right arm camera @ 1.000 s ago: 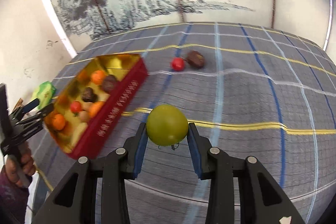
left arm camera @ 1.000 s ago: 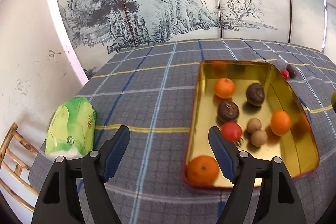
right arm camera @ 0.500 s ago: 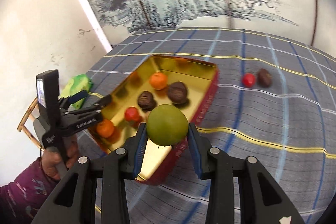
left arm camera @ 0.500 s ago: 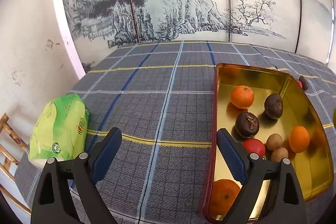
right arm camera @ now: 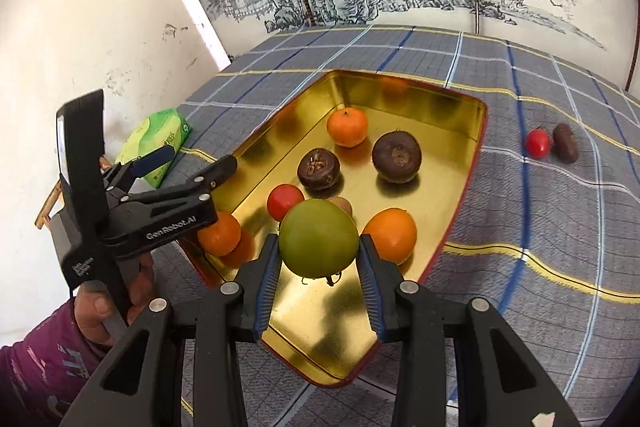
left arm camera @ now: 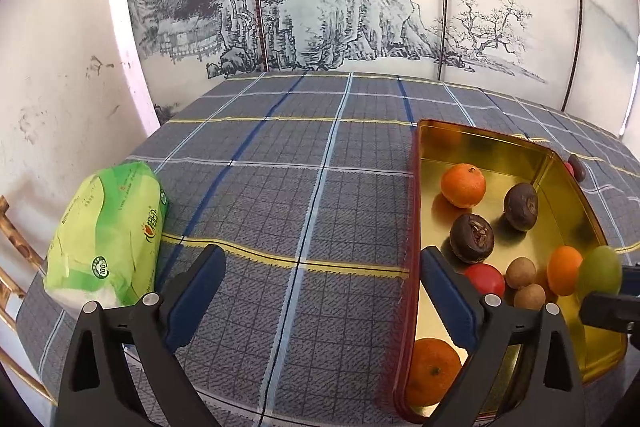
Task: Organize fruits
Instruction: 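Lower the lime into the tin and open the right gripper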
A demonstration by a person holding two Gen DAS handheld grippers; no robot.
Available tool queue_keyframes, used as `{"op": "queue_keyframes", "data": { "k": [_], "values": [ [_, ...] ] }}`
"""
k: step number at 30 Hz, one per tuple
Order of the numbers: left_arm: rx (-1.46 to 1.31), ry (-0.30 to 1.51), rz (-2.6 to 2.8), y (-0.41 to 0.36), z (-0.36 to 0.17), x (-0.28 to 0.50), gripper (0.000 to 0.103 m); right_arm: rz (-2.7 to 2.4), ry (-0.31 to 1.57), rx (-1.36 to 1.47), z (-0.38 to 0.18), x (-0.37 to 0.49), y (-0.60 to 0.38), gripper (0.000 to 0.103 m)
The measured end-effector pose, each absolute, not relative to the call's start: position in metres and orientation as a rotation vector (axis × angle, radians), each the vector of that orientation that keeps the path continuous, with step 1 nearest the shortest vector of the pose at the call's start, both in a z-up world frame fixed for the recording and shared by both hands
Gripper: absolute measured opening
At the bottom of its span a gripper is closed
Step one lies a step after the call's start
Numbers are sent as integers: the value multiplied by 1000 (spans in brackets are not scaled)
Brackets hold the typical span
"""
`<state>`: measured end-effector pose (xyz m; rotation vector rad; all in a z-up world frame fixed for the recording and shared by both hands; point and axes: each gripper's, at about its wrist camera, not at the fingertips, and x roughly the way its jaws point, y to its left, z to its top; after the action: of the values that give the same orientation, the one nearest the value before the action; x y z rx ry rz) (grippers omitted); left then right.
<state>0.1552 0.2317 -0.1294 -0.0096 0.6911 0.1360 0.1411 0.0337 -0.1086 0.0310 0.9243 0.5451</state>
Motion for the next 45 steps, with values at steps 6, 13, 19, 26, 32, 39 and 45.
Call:
{"op": "queue_keyframes", "data": {
  "k": [6,13,19,26,32,39,45],
  "values": [
    [3,667,151,233,-127,152,97,566,942,13,-112,145,48,36],
    [-38,639,164,238,-124,147,102,600,959,-15,-118,152,74,36],
    [-63,632,190,242,-123,146,102,607,986,-25,-128,157,85,36],
    [-82,640,193,247,-124,147,102,607,998,-35,-134,159,89,36],
    [-83,641,195,246,-124,147,102,606,999,-38,-135,160,91,36],
    [-84,644,197,247,-124,147,102,608,996,-40,-136,160,93,36],
    [-83,644,199,248,-125,147,102,607,987,-41,-135,161,95,37]
  ]
}}
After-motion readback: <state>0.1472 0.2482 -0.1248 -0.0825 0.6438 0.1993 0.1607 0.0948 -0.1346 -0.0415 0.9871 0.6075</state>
